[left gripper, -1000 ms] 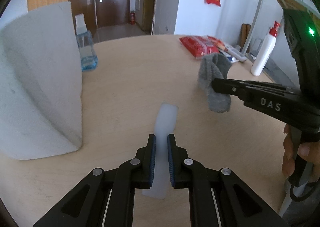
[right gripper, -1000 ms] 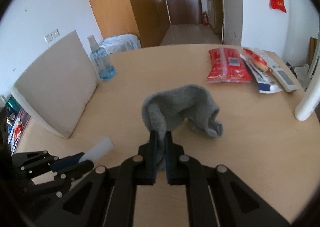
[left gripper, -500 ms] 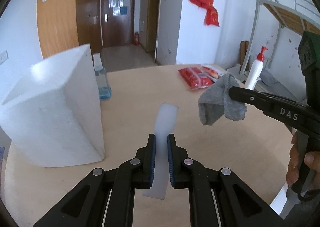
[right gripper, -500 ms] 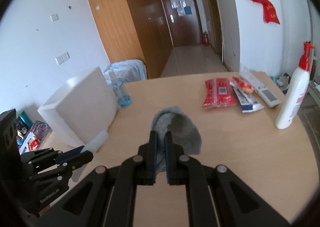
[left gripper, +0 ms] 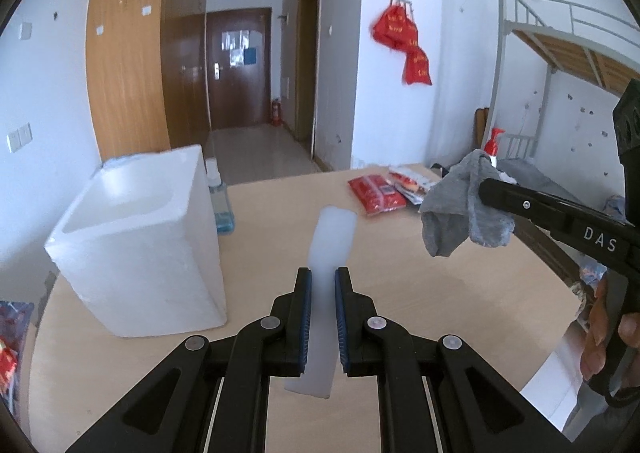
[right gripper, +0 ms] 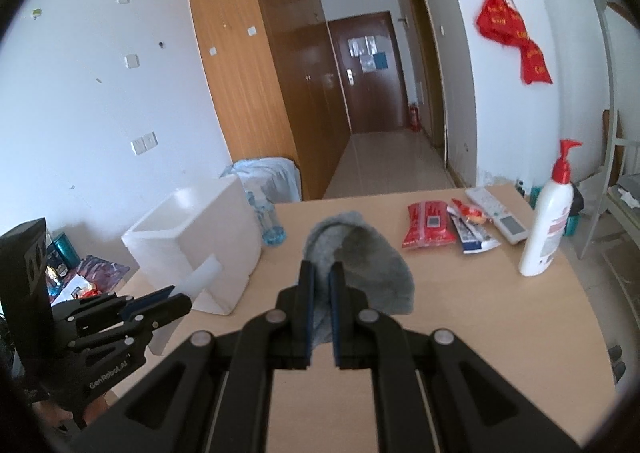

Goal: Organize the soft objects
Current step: 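Lift the foam strip and grey sock off the desk with both tools, then carry the foam strip and grey sock over the white foam box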

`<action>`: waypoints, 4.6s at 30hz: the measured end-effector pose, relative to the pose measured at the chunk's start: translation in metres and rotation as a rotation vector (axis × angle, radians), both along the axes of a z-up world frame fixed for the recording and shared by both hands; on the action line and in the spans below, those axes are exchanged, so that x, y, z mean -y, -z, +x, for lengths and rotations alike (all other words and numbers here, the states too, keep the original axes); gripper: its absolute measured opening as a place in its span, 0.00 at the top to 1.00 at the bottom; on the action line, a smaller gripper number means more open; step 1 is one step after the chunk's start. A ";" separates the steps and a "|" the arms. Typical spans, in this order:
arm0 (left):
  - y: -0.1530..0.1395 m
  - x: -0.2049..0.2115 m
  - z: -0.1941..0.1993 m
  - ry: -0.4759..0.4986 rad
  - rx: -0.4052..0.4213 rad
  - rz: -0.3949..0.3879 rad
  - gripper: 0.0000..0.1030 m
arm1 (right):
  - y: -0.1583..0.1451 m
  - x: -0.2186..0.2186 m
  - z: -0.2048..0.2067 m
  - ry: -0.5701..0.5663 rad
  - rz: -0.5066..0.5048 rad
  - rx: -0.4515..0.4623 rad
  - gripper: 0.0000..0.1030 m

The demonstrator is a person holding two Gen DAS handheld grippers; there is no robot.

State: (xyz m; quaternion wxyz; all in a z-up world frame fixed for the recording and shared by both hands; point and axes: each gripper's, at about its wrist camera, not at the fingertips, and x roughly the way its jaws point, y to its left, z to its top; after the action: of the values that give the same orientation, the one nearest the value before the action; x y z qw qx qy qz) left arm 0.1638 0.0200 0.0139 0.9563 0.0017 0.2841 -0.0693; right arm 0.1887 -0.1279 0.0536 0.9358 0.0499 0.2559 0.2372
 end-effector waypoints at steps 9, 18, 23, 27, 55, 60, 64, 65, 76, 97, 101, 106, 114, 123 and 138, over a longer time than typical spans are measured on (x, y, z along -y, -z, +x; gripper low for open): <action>-0.021 0.001 -0.032 0.012 0.078 0.010 0.88 | -0.018 0.004 -0.032 0.008 0.010 0.072 0.91; -0.034 -0.005 -0.056 0.010 0.129 0.007 0.88 | -0.025 0.005 -0.053 0.007 0.007 0.110 0.91; -0.035 -0.009 -0.062 0.003 0.136 0.008 0.88 | -0.027 0.000 -0.057 -0.004 0.002 0.119 0.91; -0.037 -0.019 -0.065 -0.026 0.148 0.012 0.88 | -0.027 -0.007 -0.056 -0.027 0.003 0.119 0.91; -0.046 -0.121 -0.123 -0.334 0.185 0.017 0.88 | -0.030 -0.116 -0.061 -0.336 -0.005 0.133 0.91; -0.045 -0.131 -0.129 -0.364 0.183 0.014 0.88 | -0.033 -0.123 -0.060 -0.360 0.001 0.134 0.91; -0.045 -0.135 -0.128 -0.377 0.180 0.011 0.88 | -0.033 -0.127 -0.060 -0.372 -0.001 0.135 0.91; -0.045 -0.136 -0.128 -0.378 0.181 0.007 0.88 | -0.033 -0.127 -0.059 -0.372 -0.002 0.134 0.91; -0.047 -0.138 -0.120 -0.382 0.181 0.007 0.88 | -0.034 -0.134 -0.050 -0.369 -0.010 0.133 0.91; -0.063 -0.149 -0.057 -0.360 0.177 0.021 0.88 | -0.045 -0.159 -0.002 -0.364 -0.024 0.140 0.91; -0.062 -0.155 -0.047 -0.349 0.178 0.019 0.88 | -0.049 -0.165 0.007 -0.360 -0.031 0.151 0.91; -0.061 -0.158 -0.026 -0.324 0.161 0.018 0.88 | -0.049 -0.169 0.021 -0.350 -0.036 0.146 0.91; -0.059 -0.165 0.003 -0.306 0.148 0.018 0.88 | -0.046 -0.176 0.039 -0.343 -0.042 0.144 0.91; -0.053 -0.173 0.036 -0.288 0.129 0.006 0.88 | -0.048 -0.183 0.057 -0.338 -0.042 0.154 0.91; -0.041 -0.189 0.090 -0.275 0.090 -0.025 0.88 | -0.039 -0.200 0.088 -0.378 -0.033 0.138 0.91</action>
State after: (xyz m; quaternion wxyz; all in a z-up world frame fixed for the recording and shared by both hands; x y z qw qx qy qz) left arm 0.2542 0.2093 0.0552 0.9685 -0.0460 0.2374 0.0589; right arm 0.2770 0.0719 0.0927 0.8907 -0.0309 0.2000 0.4072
